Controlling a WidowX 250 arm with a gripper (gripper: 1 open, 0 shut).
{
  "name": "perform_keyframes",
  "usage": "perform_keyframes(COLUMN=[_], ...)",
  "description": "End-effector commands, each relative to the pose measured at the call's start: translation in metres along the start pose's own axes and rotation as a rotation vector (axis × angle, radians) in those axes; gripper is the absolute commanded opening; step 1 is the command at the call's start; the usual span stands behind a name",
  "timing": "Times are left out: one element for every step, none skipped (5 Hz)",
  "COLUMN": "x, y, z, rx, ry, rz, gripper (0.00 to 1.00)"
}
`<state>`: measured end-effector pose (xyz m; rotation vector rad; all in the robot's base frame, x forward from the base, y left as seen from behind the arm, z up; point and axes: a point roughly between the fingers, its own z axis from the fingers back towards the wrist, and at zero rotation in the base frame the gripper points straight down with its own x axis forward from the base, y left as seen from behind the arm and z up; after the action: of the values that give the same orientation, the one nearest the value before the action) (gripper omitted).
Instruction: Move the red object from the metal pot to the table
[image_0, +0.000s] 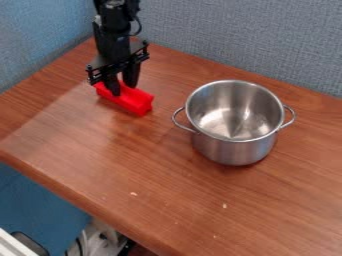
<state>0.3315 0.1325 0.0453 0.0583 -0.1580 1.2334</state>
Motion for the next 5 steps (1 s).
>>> perform_keyframes(x=[0.004, 0.005, 0.006, 0.006, 0.007], y=[-0.005, -0.007, -0.011, -0.014, -0.017], z=[0.005, 0.005, 0.008, 0.011, 0.008], rx=[-0.007, -0.005, -0.004, 0.003, 0.006], ry=[-0.026, -0.031, -0.032, -0.034, -0.04], rz=[-0.024, -0.03, -0.039, -0.055, -0.063], gripper=[1.0, 1.0, 1.0, 1.0, 1.0])
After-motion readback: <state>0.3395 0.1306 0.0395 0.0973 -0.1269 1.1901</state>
